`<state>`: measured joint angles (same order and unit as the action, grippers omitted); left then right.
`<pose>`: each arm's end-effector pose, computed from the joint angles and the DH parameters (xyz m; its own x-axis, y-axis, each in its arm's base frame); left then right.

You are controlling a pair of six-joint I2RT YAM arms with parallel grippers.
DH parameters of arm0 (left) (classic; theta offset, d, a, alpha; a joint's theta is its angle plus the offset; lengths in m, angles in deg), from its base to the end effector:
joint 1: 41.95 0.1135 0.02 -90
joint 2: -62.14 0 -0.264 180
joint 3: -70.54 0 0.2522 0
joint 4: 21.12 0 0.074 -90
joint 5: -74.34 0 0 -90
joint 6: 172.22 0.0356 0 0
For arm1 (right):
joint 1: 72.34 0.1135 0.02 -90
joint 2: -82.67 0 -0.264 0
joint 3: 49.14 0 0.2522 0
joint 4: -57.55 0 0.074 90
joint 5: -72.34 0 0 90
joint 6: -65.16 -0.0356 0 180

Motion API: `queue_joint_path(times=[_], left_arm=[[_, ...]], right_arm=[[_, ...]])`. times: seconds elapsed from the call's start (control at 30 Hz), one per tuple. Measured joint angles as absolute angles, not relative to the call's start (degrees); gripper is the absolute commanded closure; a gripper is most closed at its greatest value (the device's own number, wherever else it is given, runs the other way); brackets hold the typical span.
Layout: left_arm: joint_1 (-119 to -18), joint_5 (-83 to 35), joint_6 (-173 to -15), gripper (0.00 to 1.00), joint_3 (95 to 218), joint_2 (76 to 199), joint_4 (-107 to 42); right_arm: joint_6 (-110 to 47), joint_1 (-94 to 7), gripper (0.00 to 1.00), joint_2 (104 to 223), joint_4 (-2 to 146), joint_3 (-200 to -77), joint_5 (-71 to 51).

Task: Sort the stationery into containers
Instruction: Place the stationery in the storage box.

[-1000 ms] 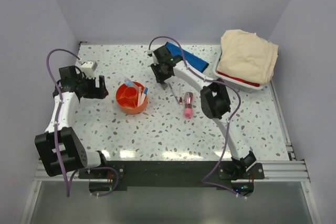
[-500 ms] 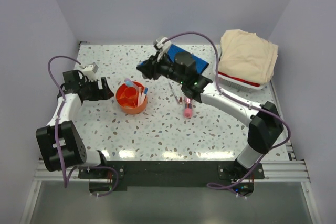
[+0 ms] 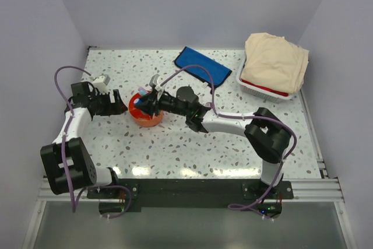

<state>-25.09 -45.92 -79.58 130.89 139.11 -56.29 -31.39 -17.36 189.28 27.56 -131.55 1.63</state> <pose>0.2607 0.0603 0.2163 -0.7490 -0.1854 -0.6361 0.0824 0.9265 -0.3670 0.2386 0.3610 0.2740 -0.0522 0.1132 -0.9922 -0.9619 0.2613 0.0804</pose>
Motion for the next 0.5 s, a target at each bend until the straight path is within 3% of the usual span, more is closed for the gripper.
queue_joint_path(times=[0.5], left_arm=[[-25.1, -45.1, -79.5, 0.14, 130.3, 137.6, -56.3]], right_arm=[[-26.6, -17.6, 1.0, 200.8, 15.3, -131.5, 6.4]])
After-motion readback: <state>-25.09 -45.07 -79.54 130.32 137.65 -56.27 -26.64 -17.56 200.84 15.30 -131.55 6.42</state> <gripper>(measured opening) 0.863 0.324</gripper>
